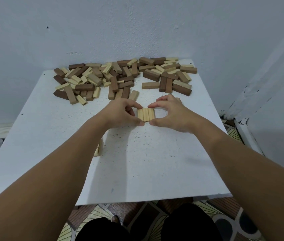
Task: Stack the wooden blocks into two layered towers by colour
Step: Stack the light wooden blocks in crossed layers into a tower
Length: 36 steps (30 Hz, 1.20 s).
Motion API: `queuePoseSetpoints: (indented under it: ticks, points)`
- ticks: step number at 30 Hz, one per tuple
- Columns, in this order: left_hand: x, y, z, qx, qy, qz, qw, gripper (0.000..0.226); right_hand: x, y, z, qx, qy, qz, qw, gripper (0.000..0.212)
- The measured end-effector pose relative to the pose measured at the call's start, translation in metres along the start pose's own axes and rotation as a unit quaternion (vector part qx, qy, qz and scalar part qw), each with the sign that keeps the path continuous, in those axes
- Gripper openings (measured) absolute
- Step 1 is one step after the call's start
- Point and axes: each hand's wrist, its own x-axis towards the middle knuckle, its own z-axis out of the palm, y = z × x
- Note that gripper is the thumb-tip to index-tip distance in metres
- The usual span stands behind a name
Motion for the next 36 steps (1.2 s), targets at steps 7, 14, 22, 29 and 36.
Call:
queuePoseSetpoints:
  ticks: [7,14,22,29,36]
  points:
    - [0.0027,-0.0020,0.0007,-0.018,-0.005,-0.009,1.000,0.057,0.0015,-0.0004,-0.0001,0.006,0.000,0.007,1.000,0.061]
    - [0.0028,-0.0002,-0.0003,-0.024,-0.011,-0.012,1.000,0.059,0.0017,-0.0033,-0.0009,-0.001,-0.009,0.011,1.000,0.061]
    - [0.0027,0.0021,0.0010,-0.019,-0.015,-0.007,1.000,0.053,0.0010,-0.0037,-0.0009,0.005,-0.004,0.005,1.000,0.058]
    - [0.0022,0.0042,0.0024,-0.012,-0.014,0.003,1.000,0.052,0.0016,-0.0044,0.0022,-0.009,0.001,0.005,1.000,0.062]
    - [0.0014,0.0053,0.0028,-0.007,-0.012,0.009,1.000,0.052,0.0024,-0.0041,0.0015,0.000,0.006,0.003,1.000,0.062]
